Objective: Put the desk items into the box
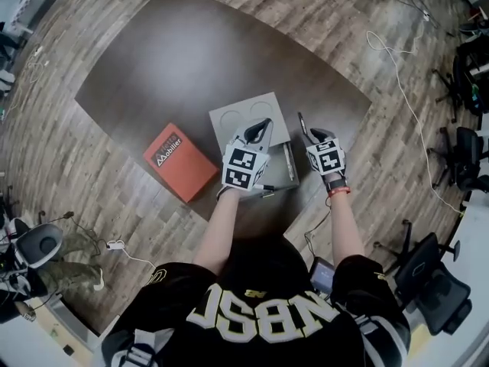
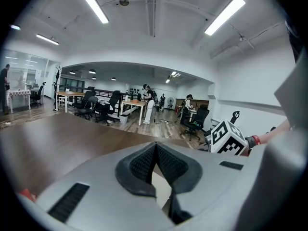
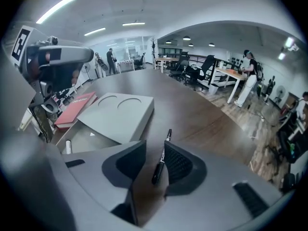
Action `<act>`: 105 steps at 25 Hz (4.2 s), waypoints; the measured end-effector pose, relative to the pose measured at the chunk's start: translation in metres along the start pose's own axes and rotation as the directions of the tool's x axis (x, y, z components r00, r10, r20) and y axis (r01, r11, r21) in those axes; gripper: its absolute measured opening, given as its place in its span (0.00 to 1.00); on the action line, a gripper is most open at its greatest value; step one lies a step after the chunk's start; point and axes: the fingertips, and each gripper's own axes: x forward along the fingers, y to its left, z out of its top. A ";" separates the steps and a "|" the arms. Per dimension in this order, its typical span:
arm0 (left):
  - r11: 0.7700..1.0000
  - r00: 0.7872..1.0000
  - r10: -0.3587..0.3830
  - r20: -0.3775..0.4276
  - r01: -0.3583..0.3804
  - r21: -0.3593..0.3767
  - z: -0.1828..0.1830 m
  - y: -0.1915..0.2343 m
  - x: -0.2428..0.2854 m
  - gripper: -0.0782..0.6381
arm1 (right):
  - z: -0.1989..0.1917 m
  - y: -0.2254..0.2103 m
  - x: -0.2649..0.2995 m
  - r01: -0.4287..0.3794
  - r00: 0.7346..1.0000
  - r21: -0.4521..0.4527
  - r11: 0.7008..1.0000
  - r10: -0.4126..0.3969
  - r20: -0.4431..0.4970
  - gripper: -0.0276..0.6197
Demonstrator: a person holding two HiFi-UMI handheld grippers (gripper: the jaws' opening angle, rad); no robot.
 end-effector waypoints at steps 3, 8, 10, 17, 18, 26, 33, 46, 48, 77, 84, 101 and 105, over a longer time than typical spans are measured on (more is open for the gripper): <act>1.000 1.000 0.003 -0.011 -0.003 -0.002 -0.004 0.008 0.002 0.13 | -0.007 -0.004 0.018 -0.011 0.999 0.000 1.000 0.011 -0.039 0.26; 1.000 1.000 0.009 -0.020 -0.010 -0.019 -0.006 0.018 0.005 0.13 | -0.012 -0.011 0.044 -0.012 0.996 0.013 1.000 0.013 -0.087 0.27; 1.000 1.000 0.013 -0.024 -0.014 -0.022 -0.008 0.022 0.007 0.13 | -0.014 -0.015 0.053 -0.007 0.995 0.018 1.000 0.009 -0.103 0.26; 0.998 0.998 0.049 -0.043 -0.051 -0.037 -0.017 0.030 0.007 0.13 | -0.017 -0.024 0.058 0.020 0.989 0.060 0.998 -0.011 -0.148 0.24; 0.998 0.998 0.055 -0.043 -0.057 -0.038 -0.017 0.031 0.006 0.13 | -0.019 -0.024 0.059 0.022 0.988 0.068 0.997 -0.011 -0.154 0.23; 0.995 0.995 0.091 -0.032 -0.092 -0.024 -0.014 0.035 -0.003 0.13 | -0.025 -0.019 0.063 0.043 0.988 0.065 0.997 -0.032 -0.151 0.12; 0.992 0.992 0.126 -0.013 -0.126 -0.004 -0.007 0.037 -0.019 0.13 | -0.022 -0.013 0.054 0.043 0.990 -0.006 0.999 -0.044 -0.137 0.12; 0.988 0.988 0.156 0.013 -0.156 0.016 -0.007 0.030 -0.045 0.13 | -0.019 0.011 -0.005 0.016 0.999 0.091 0.996 -0.013 -0.035 0.12; 0.986 0.986 0.166 0.022 -0.166 0.024 -0.008 0.029 -0.050 0.13 | -0.019 0.020 -0.015 -0.004 1.000 0.097 0.995 0.007 -0.027 0.12; 0.944 0.943 0.330 0.047 -0.328 -0.038 -0.039 0.039 -0.151 0.13 | -0.031 0.169 -0.011 -0.297 0.954 -0.181 0.938 0.282 -0.101 0.12; 0.928 0.928 0.369 0.050 -0.366 -0.073 -0.045 0.055 -0.170 0.13 | -0.026 0.194 0.005 -0.346 0.937 -0.233 0.909 0.320 -0.144 0.12; 0.900 0.908 0.419 0.009 -0.414 -0.135 -0.075 0.081 -0.185 0.13 | -0.040 0.218 0.046 -0.365 0.920 -0.289 0.885 0.297 -0.254 0.12; 0.902 0.910 0.414 0.007 -0.409 -0.137 -0.075 0.084 -0.180 0.13 | -0.042 0.216 0.049 -0.365 0.920 -0.279 0.888 0.297 -0.258 0.12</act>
